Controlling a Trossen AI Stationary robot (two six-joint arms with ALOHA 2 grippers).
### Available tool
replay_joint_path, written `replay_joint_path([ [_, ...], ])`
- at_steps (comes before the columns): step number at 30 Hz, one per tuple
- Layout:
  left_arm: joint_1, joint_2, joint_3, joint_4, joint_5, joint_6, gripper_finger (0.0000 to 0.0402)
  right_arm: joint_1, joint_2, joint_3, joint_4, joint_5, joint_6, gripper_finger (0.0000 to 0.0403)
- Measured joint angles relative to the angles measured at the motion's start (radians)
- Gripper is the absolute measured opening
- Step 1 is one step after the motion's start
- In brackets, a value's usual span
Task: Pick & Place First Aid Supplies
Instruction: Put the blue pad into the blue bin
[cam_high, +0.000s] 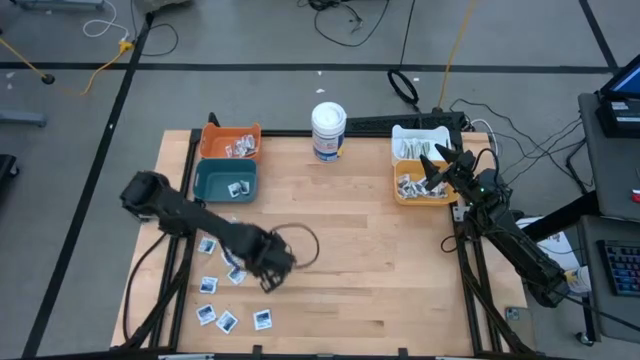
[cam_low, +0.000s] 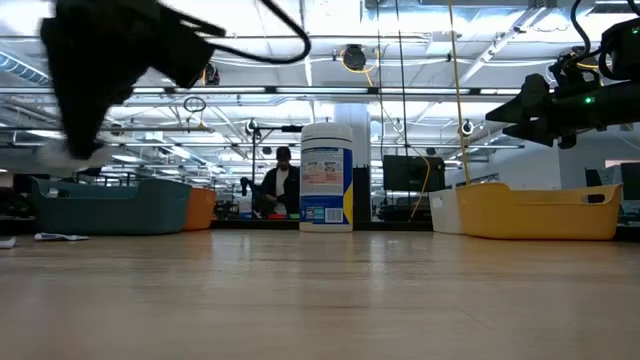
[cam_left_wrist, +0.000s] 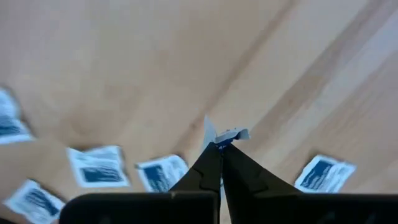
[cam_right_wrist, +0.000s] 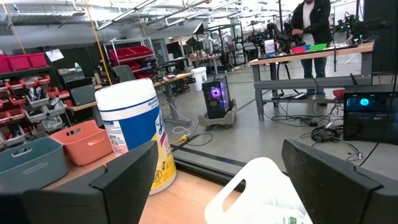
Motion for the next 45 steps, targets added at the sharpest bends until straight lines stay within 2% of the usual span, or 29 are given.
replay_joint_path([
  [7,0.12,-0.123,0.0,-0.139,-0.009,0.059,0.0003,0.0,0.0,0.0,0.0,0.0,0.0,0.0337],
  [14,0.246,-0.192,0.0,-0.246,-0.033,0.134,0.0003,0.0,0.0,0.0,0.0,0.0,0.0,0.0337],
  [23,0.585,-0.303,-0.012,-0.338,-0.092,0.236,0.0003,0.0,0.0,0.0,0.0,0.0,0.0,0.0337],
  [29,0.814,-0.318,-0.013,-0.383,-0.107,0.365,0.0004,0.0,0.0,0.0,0.0,0.0,0.0,0.0337],
  [36,0.994,-0.321,-0.05,-0.32,-0.135,0.466,0.0004,0.0,0.0,0.0,0.0,0.0,0.0,0.0337],
  [45,1.024,-0.319,-0.302,-0.039,-0.147,0.421,0.0002,0.0,0.0,0.0,0.0,0.0,0.0,0.0337],
])
